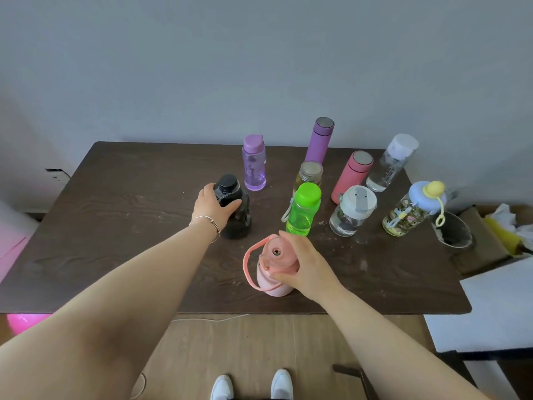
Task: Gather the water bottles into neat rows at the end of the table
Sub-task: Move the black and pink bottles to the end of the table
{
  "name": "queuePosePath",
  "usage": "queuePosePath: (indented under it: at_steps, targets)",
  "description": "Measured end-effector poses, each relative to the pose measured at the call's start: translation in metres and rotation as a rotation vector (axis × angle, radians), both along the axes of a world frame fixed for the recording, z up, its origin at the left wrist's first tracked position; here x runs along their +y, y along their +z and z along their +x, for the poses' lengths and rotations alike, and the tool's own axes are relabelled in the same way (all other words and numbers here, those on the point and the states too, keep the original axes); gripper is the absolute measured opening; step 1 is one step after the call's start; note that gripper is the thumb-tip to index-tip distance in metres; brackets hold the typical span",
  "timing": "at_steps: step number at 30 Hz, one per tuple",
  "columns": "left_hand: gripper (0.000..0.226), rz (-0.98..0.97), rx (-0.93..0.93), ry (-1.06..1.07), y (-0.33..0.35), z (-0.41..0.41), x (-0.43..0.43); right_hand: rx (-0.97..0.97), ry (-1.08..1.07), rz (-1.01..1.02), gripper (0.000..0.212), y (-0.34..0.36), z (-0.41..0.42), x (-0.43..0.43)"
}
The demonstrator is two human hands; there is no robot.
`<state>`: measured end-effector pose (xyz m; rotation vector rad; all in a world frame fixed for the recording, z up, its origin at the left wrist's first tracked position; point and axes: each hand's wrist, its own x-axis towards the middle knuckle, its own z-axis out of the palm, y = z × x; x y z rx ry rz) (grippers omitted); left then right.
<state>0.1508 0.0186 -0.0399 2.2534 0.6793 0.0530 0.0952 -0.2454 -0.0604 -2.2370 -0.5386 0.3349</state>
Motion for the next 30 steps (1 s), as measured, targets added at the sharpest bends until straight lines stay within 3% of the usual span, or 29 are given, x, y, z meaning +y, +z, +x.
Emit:
queuePosePath:
  at_steps: [18, 30]
  targets:
    - [0.060, -0.159, -0.165, 0.212, 0.011, -0.031, 0.006, 0.004, -0.094, 0.045, 0.085, 0.010, 0.030, 0.031]
    - [0.062, -0.155, -0.249, 0.303, 0.029, -0.045, 0.126, -0.051, -0.085, 0.044, 0.086, 0.031, 0.064, 0.151]
